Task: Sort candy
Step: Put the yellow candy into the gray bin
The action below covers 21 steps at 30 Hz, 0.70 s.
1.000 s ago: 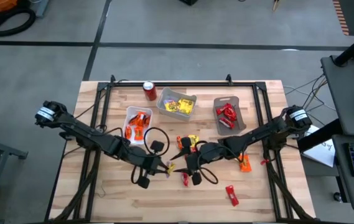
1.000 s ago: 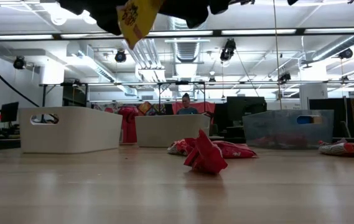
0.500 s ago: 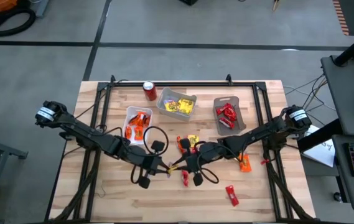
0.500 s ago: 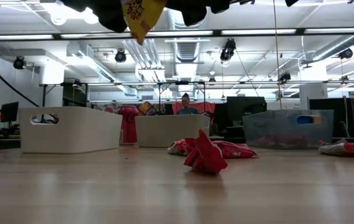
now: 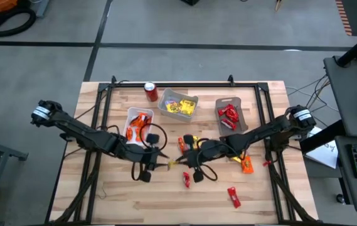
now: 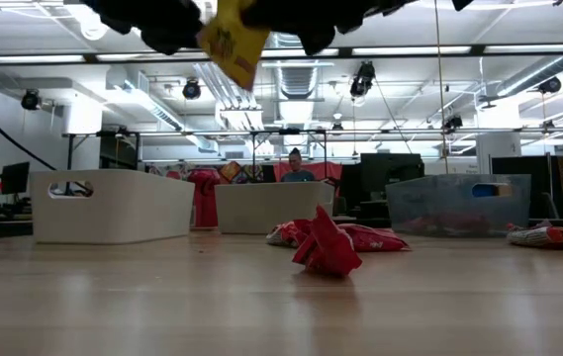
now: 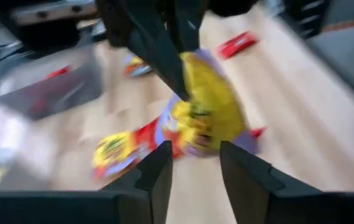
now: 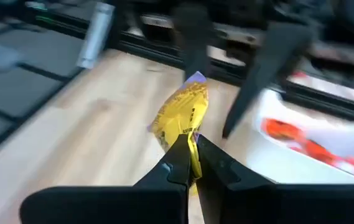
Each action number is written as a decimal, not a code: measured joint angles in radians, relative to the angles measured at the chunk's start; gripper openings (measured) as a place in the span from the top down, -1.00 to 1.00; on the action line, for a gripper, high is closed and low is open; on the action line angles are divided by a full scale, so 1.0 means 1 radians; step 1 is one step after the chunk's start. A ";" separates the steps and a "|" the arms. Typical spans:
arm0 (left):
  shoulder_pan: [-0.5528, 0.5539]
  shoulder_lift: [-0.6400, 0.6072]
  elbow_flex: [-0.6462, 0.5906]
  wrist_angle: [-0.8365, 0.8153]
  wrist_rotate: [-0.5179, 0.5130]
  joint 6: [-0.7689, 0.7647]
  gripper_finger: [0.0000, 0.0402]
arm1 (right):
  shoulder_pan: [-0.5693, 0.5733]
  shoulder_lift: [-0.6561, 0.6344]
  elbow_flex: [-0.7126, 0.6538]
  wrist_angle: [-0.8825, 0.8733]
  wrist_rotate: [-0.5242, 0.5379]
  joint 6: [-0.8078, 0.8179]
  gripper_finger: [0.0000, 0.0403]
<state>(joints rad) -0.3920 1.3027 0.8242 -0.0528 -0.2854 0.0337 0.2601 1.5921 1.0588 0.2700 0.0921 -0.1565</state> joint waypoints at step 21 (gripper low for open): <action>0.000 -0.196 -0.001 -0.451 -0.282 -0.304 0.35 | -0.473 0.013 0.000 -0.145 0.492 0.381 0.96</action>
<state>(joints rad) -0.3923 1.1066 0.8234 -0.5038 -0.5673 -0.2705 -0.2134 1.6048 1.0584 0.1246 0.5845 0.2244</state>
